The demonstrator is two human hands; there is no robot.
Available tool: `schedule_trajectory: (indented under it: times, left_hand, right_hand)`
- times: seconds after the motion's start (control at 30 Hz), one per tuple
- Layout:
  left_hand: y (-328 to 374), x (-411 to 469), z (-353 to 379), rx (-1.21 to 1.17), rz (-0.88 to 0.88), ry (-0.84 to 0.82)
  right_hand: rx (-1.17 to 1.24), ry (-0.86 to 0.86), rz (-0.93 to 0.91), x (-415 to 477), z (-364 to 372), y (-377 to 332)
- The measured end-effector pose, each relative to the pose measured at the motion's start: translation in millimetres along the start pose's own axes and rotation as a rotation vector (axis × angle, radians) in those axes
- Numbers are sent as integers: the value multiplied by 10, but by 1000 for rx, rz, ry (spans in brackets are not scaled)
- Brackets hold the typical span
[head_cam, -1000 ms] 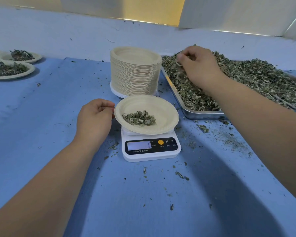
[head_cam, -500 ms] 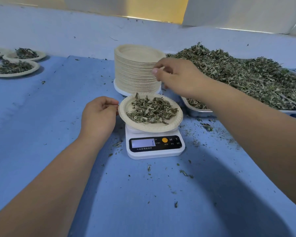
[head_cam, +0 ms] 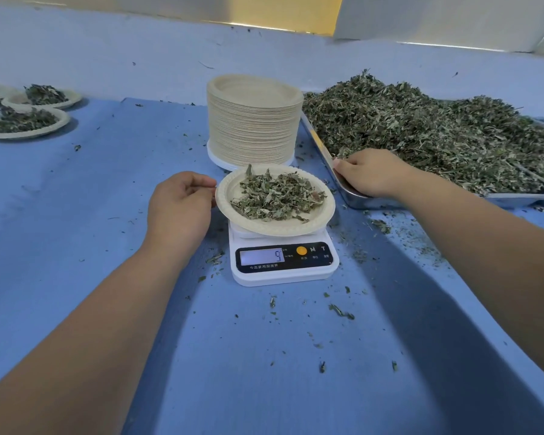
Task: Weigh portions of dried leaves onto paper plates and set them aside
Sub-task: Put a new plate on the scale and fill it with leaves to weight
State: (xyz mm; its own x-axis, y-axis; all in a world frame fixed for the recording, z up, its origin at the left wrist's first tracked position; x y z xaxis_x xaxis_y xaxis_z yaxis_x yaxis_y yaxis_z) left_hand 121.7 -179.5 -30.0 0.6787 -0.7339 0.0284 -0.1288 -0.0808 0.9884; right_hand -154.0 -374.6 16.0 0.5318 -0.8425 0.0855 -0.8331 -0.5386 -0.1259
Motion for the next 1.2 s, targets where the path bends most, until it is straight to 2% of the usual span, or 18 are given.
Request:
schedule_trajectory:
  times: [0.13,0.27,0.53,0.8,1.0,1.2]
  left_hand:
    - [-2,4,-8,-1,2,4]
    - [-6,11,-11,-9,-1,10]
    - [-4,16,-9,-1,9,1]
    - [-15,25,-8,-21,-1,2]
    - [-35,48,-20,-11,-2,5]
    - [-46,50,-21,-12,-8,16]
  right_hand:
    - [-10,118,-4,-44,-53,-45]
    - [34,-45,35,-72,102,-76]
    - [167,-34,45,-130,120,-91]
    - [247,257,32,-132,-176,-14]
    - [208,293,61,-142,-183,9]
    - [220,255,28,-98,-166,-66]
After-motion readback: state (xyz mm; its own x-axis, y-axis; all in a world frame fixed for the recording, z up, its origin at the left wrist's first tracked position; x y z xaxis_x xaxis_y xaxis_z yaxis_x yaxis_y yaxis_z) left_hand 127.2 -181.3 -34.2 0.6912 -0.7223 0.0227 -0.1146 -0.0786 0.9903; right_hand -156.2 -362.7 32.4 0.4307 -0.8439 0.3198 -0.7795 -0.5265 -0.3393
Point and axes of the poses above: each hand's wrist, its own x-axis towards the middle knuckle, its own z-axis out of the palm, y = z × x, the point moved 8 cm from there along x, towards the middle knuckle, and after that the axes turned 7 degrees about -z, right-handed, at the moved point
